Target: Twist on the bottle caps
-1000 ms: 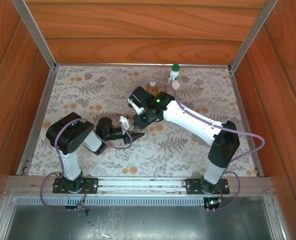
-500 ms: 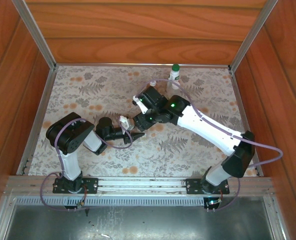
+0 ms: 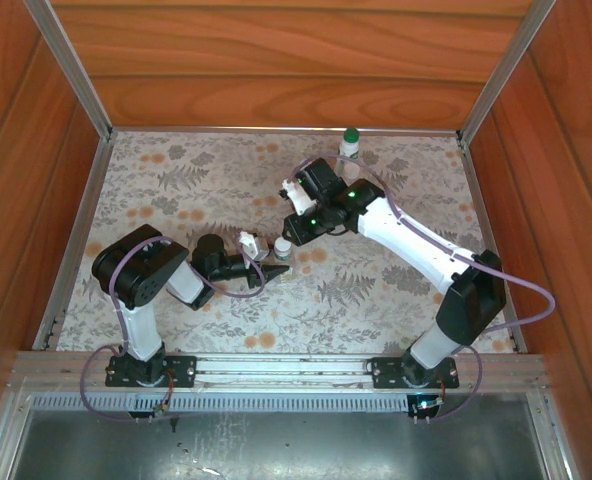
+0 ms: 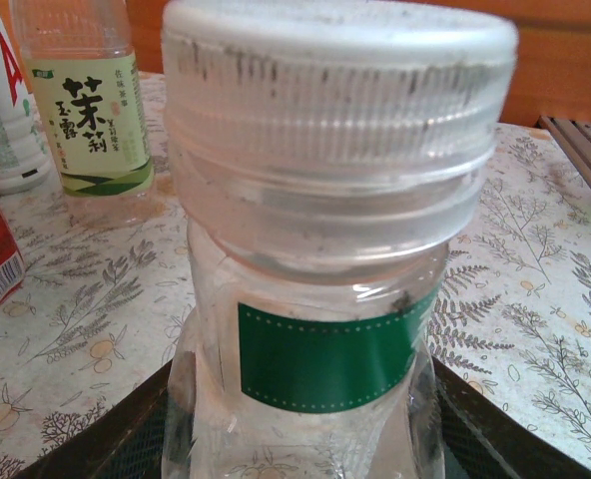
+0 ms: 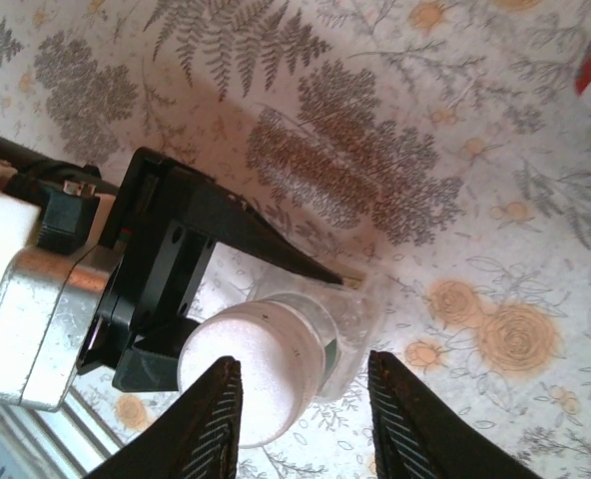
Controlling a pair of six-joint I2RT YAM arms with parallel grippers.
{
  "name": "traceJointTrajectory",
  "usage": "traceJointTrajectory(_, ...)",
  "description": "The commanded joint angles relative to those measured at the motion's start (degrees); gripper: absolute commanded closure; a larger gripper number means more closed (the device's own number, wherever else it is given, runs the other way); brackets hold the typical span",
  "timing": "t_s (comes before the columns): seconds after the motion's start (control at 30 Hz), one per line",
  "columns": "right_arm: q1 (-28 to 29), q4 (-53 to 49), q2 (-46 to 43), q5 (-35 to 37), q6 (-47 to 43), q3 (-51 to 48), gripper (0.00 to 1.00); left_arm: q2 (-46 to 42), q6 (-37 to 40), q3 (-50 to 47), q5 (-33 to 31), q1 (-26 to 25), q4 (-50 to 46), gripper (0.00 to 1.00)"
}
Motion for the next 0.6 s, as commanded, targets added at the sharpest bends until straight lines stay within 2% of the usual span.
traceJointTrajectory(0.0, -1.02, 1.48, 0.69, -5.42, -0.39, -0.89, 0.63, 0.91, -0.52, -0.01, -1.0, 0.48, -3.86, 0.47)
traceJointTrajectory(0.3, -1.87, 1.39, 1.25, -9.28, 0.68, -3.66, 0.76, 0.79, -0.71, 0.11, -0.97, 0.6, -4.07, 0.47)
traceJointTrajectory(0.57, -1.22, 2.31, -2.17, -16.59, 3.61, -10.55, 0.82, 0.65, -0.95, 0.24, -1.3, 0.64, -4.38, 0.47)
